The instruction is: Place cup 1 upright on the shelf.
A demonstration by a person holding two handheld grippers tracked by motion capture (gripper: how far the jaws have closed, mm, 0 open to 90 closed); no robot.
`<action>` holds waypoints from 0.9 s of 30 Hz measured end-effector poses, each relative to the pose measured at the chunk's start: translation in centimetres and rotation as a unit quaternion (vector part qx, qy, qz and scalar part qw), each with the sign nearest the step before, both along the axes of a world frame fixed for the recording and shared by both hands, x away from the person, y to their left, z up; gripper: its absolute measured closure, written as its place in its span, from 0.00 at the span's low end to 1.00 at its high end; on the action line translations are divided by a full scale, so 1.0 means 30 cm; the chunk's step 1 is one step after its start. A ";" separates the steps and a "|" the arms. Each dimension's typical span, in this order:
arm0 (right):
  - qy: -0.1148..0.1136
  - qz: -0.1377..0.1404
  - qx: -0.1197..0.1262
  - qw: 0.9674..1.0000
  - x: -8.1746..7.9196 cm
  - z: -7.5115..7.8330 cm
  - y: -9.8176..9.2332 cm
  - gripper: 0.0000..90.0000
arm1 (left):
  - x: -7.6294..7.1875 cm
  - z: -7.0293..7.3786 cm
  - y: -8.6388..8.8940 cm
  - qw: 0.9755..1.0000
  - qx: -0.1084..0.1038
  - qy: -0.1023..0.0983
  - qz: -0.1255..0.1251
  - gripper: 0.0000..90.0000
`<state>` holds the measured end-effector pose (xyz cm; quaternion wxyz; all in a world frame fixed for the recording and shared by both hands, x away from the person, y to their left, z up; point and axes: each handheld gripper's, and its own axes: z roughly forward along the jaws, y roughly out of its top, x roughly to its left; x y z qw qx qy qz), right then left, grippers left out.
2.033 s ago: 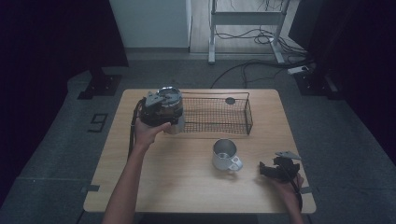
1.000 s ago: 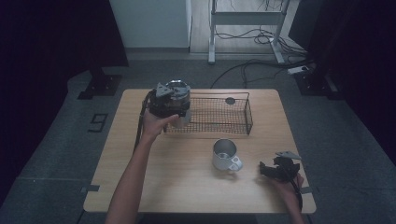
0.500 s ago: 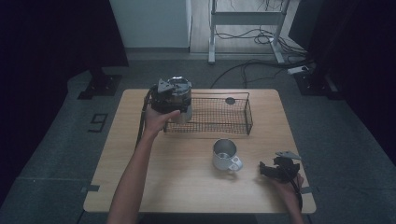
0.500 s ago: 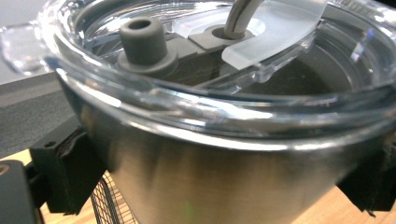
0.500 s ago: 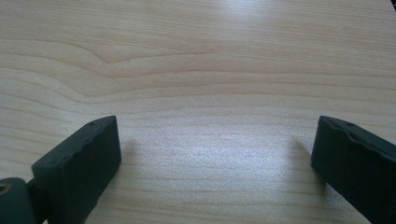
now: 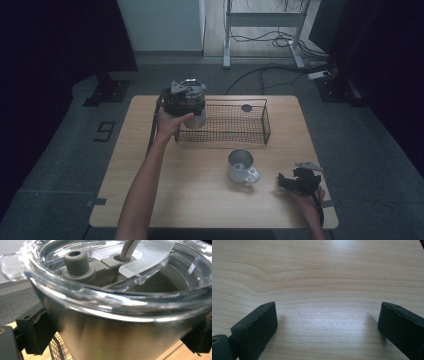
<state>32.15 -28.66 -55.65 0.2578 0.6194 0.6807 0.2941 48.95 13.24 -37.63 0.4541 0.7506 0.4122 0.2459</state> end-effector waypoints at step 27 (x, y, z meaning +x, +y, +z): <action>-0.001 -0.001 0.000 1.000 0.000 0.000 0.000 0.03 | 0.105 -0.110 -0.028 0.999 0.009 0.027 0.025 0.05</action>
